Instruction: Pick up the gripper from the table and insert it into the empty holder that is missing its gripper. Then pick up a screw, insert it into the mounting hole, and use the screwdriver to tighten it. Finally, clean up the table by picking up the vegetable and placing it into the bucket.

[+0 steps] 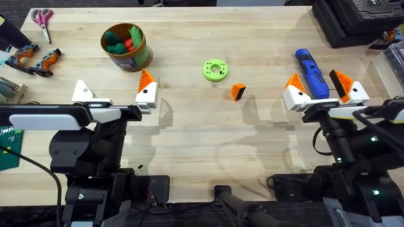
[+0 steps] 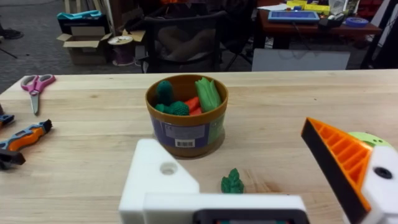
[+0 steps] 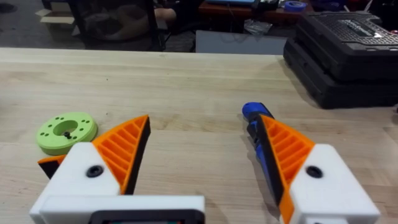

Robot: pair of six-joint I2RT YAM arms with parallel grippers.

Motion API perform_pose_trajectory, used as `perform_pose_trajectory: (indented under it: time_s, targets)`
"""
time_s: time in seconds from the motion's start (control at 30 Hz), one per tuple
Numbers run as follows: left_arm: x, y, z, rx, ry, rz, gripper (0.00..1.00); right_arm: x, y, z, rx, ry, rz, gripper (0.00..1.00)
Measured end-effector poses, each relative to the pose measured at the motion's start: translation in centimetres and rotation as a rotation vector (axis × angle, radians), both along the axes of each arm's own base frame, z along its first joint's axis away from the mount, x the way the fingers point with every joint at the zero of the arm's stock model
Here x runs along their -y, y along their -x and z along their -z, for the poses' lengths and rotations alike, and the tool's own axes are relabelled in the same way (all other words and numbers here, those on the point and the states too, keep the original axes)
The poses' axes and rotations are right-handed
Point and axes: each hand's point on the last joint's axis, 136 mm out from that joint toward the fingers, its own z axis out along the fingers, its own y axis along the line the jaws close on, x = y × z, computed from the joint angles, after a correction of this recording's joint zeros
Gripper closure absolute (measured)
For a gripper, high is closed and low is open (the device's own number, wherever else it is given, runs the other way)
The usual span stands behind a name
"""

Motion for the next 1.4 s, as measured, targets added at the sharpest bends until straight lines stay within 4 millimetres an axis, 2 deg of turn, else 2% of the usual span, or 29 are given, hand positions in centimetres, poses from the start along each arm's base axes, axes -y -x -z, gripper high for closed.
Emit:
perform_pose_trajectory:
  time_s: [0.17,0.27,0.4,0.53,0.7,0.83,0.93,1.1,1.27,1.4]
  targets:
    - [0.0,0.0,0.1,-0.003,-0.002,0.000,0.015,0.0,0.0,0.1,-0.003,0.000,0.000,0.008]
    - [0.0,0.1,1.4,-0.055,-0.003,0.000,0.015,0.0,0.0,-0.1,0.004,0.000,0.000,0.008]
    - [0.1,0.2,1.9,-0.091,0.006,0.007,0.015,-0.1,0.0,0.1,-0.006,0.001,-0.004,0.008]
    - [0.4,1.2,2.3,-0.212,0.015,0.019,0.015,-0.3,0.6,0.2,-0.078,0.001,-0.016,0.008]
    - [0.5,1.8,0.5,-0.372,0.018,0.025,0.015,-0.5,1.0,-1.7,-0.164,-0.001,-0.027,0.007]
    - [0.5,1.6,-1.0,-0.573,0.021,0.023,0.015,-0.6,1.1,-2.8,-0.319,-0.008,-0.033,0.008]
    - [0.5,0.6,-1.3,-0.746,0.023,0.024,0.015,-0.9,0.7,-3.1,-0.449,-0.016,-0.049,0.008]
    - [0.2,-2.9,-0.7,-0.947,0.016,0.006,0.015,-1.7,-0.8,-3.2,-0.626,-0.040,-0.094,0.008]
    - [-0.3,-7.1,2.5,-1.065,0.000,-0.024,0.015,-2.1,-2.4,-1.5,-0.775,-0.060,-0.110,0.008]
    - [-0.5,-7.7,6.2,-1.182,-0.007,-0.032,0.015,-2.2,-3.2,-0.2,-0.832,-0.067,-0.115,0.008]
